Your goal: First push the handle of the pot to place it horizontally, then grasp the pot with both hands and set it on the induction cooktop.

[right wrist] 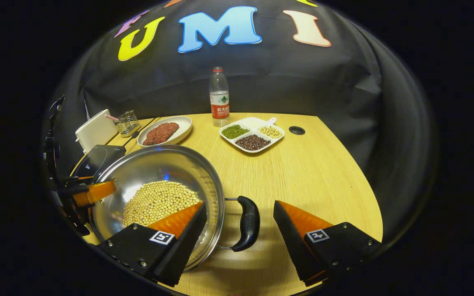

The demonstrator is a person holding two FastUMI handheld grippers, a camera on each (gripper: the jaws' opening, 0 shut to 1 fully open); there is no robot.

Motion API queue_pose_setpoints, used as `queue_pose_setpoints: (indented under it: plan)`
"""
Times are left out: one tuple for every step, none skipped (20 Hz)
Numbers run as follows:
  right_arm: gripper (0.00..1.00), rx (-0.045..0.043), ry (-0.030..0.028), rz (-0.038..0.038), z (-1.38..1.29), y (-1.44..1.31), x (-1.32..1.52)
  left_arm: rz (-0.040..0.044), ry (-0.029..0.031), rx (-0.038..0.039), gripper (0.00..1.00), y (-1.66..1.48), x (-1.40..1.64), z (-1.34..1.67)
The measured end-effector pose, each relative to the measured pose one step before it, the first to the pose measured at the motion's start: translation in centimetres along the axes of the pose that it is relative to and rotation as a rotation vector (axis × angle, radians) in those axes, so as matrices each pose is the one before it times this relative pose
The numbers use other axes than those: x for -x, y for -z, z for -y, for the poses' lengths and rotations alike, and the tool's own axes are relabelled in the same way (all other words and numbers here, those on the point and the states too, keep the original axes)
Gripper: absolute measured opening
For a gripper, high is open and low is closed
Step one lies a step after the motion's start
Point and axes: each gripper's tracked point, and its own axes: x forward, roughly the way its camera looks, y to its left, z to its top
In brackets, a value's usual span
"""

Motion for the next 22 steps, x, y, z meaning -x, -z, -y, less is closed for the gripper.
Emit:
queue_pose_setpoints:
  plan:
    - [1.00, -0.00903, -0.00225, -0.01085, -0.026, 0.233, -0.176, -0.00260, -0.00485, 0.00103, 0.78, -0.031, -0.013, -0.045]
    - [1.00, -0.00615, 0.00299, -0.01254, 0.107, 0.261, -0.181, 0.00129, -0.00107, -0.00122, 0.89, 0.099, 0.124, 0.000]
    - [0.85, -0.00936, -0.00002, -0.01300, 0.017, 0.257, -0.200, -0.00383, 0.00263, -0.00354, 0.79, -0.091, -0.163, 0.095]
    - [0.85, -0.01427, 0.00033, -0.01454, 0.036, 0.242, -0.152, -0.00333, 0.00514, -0.00121, 0.79, 0.114, 0.308, 0.132]
    - [0.80, -0.02393, -0.01998, -0.00970, -0.354, 0.040, -0.037, -0.00071, -0.00516, -0.00256, 0.76, -0.003, -0.263, -0.028]
    - [0.75, -0.02272, -0.00514, -0.00655, -0.389, 0.011, 0.067, -0.00447, -0.00402, -0.00262, 0.74, 0.122, -0.025, -0.047]
    - [0.64, -0.00550, 0.00995, -0.00210, 0.081, 0.013, -0.188, 0.00149, -0.00352, 0.00222, 0.74, -0.251, -0.130, 0.012]
    - [0.62, -0.00512, 0.00437, -0.00284, 0.021, 0.011, 0.209, -0.00281, -0.00357, 0.00122, 0.72, 0.142, 0.107, 0.026]
    - [0.59, -0.00727, -0.00035, -0.00502, -0.115, 0.179, 0.067, 0.00070, -0.00376, 0.00139, 0.71, -0.002, -0.045, -0.010]
    - [0.55, -0.00107, 0.00036, -0.00841, -0.045, 0.110, -0.077, -0.00630, -0.00045, -0.00356, 0.67, -0.044, 0.105, 0.000]
    - [0.55, 0.00273, -0.00299, -0.00293, 0.041, -0.057, 0.051, 0.00090, -0.00165, -0.00051, 0.69, 0.034, -0.085, 0.036]
    - [0.60, 0.00412, -0.00287, -0.00684, -0.100, -0.171, -0.324, 0.00029, 0.00086, 0.00464, 0.69, -0.002, 0.108, -0.044]
    - [0.49, 0.01189, -0.00421, 0.00054, -0.009, 0.169, 0.145, -0.00304, -0.00193, 0.00927, 0.70, -0.034, 0.192, 0.046]
    - [0.49, 0.00295, -0.00059, -0.00065, 0.000, -0.134, 0.017, 0.00088, -0.00463, 0.00646, 0.66, 0.134, 0.009, 0.057]
    - [0.49, 0.00230, 0.00663, -0.00224, -0.001, 0.058, 0.044, -0.00179, -0.00389, -0.00790, 0.66, -0.101, 0.001, 0.000]
    - [0.49, 0.01032, 0.00962, -0.00542, 0.042, 0.199, 0.153, 0.00107, -0.00382, -0.01240, 0.66, -0.024, 0.055, -0.080]
    - [0.49, 0.00801, 0.00626, -0.00420, -0.049, 0.148, 0.050, 0.00155, 0.00270, -0.00797, 0.70, -0.258, -0.023, 0.020]
    - [0.49, -0.00286, 0.00107, -0.00386, -0.114, 0.015, 0.130, 0.00131, 0.00334, 0.00104, 0.63, -0.147, 0.021, 0.011]
    - [0.49, -0.00452, 0.00093, 0.00169, -0.017, -0.059, 0.141, 0.00282, 0.00666, 0.00487, 0.70, -0.170, 0.051, -0.026]
    - [0.49, -0.00139, 0.00438, 0.00646, -0.071, -0.211, 0.286, 0.00365, 0.00563, 0.00422, 0.66, 0.002, -0.021, -0.144]
    - [0.49, 0.00402, 0.00753, 0.01055, -0.145, -0.161, 0.420, 0.00463, 0.00650, 0.00098, 0.66, -0.205, -0.027, -0.166]
    - [0.49, 0.00484, 0.00808, 0.00892, -0.199, -0.147, 0.592, 0.00483, 0.00455, 0.00146, 0.66, -0.036, 0.132, -0.306]
